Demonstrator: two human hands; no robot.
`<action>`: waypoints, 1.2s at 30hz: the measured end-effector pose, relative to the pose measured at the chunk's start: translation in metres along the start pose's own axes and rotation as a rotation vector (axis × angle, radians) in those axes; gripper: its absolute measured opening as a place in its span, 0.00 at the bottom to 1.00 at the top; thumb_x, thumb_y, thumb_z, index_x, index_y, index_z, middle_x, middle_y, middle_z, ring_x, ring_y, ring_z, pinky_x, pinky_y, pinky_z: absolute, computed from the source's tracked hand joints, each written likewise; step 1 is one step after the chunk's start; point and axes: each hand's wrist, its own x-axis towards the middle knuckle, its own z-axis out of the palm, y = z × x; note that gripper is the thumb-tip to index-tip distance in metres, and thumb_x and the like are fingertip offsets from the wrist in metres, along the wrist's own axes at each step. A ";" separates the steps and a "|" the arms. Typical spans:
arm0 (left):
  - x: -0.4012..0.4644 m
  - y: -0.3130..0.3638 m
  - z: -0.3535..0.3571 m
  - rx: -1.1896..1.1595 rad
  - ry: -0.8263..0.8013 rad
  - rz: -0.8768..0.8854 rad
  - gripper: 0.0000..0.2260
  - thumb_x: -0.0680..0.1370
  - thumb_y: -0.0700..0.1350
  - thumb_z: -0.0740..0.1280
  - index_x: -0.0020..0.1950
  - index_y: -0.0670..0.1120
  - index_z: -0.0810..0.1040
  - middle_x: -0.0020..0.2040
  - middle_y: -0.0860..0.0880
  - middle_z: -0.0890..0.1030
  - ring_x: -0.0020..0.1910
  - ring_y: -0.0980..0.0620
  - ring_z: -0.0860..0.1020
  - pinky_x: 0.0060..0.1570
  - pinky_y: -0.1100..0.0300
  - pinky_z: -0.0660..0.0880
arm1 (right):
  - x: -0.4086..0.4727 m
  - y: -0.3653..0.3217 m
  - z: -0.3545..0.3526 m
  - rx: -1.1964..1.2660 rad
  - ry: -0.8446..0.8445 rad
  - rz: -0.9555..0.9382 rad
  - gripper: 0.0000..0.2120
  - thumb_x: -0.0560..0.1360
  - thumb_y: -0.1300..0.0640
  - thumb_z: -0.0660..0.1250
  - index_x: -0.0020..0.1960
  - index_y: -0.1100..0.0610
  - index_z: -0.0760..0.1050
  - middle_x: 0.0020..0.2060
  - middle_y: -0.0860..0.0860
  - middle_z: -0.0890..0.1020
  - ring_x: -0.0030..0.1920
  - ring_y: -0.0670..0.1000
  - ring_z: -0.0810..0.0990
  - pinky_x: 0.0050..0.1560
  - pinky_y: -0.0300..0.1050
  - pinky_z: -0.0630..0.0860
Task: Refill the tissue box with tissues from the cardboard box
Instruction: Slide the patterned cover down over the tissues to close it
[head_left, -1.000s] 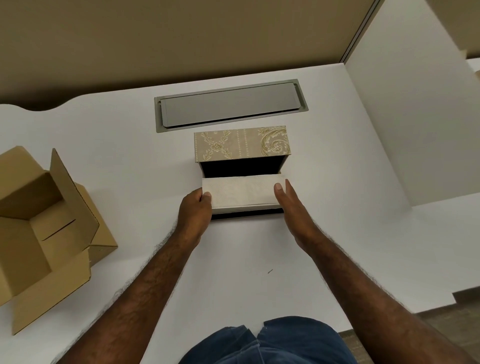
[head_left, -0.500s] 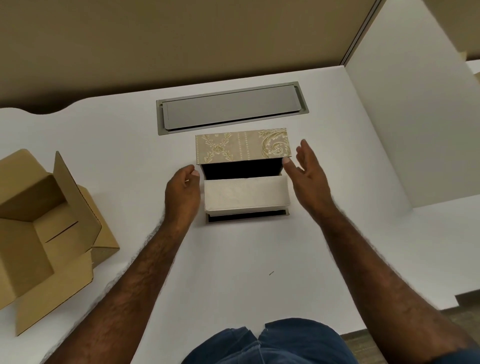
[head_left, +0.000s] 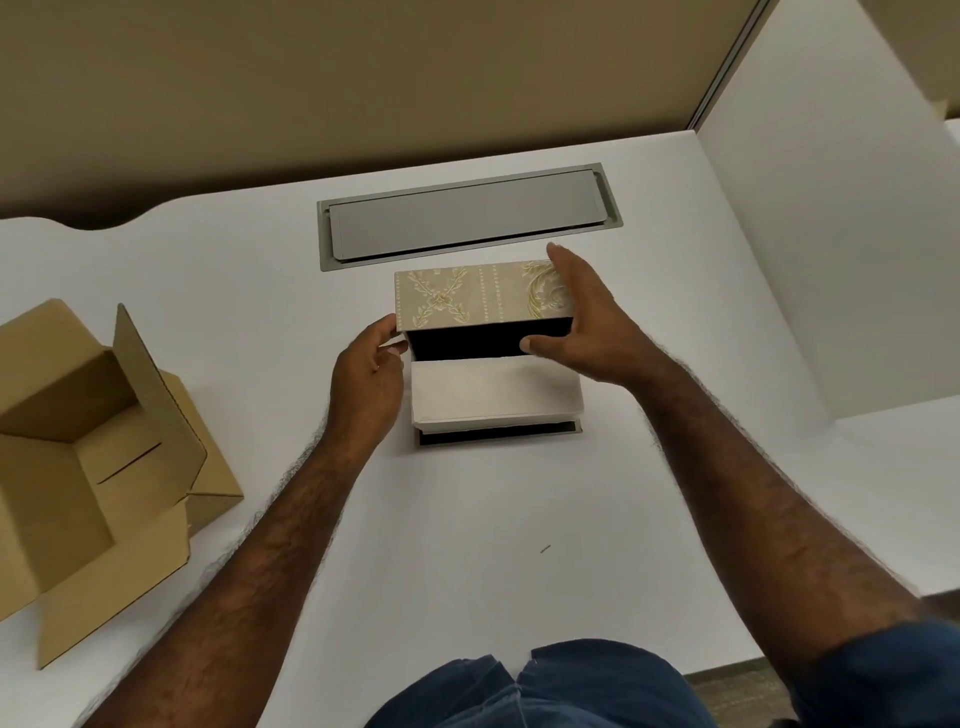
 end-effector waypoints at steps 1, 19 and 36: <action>0.000 0.000 -0.001 -0.005 0.001 -0.003 0.20 0.85 0.35 0.59 0.75 0.46 0.74 0.69 0.50 0.79 0.66 0.52 0.80 0.67 0.55 0.77 | -0.001 0.000 0.001 -0.044 -0.003 -0.013 0.57 0.70 0.41 0.80 0.88 0.47 0.49 0.88 0.50 0.54 0.86 0.56 0.57 0.84 0.64 0.63; -0.040 -0.020 -0.011 0.025 0.038 0.062 0.09 0.83 0.43 0.66 0.62 0.52 0.80 0.55 0.64 0.82 0.53 0.70 0.80 0.51 0.73 0.74 | -0.070 0.027 0.036 -0.503 0.184 -0.220 0.64 0.63 0.38 0.86 0.88 0.45 0.52 0.89 0.56 0.49 0.88 0.61 0.49 0.85 0.70 0.53; -0.053 -0.029 -0.006 0.204 -0.279 0.062 0.64 0.66 0.48 0.85 0.83 0.65 0.38 0.80 0.51 0.69 0.69 0.56 0.72 0.67 0.56 0.71 | -0.066 0.032 0.040 -0.472 0.284 -0.253 0.58 0.64 0.39 0.85 0.87 0.47 0.59 0.88 0.57 0.55 0.86 0.62 0.57 0.83 0.66 0.59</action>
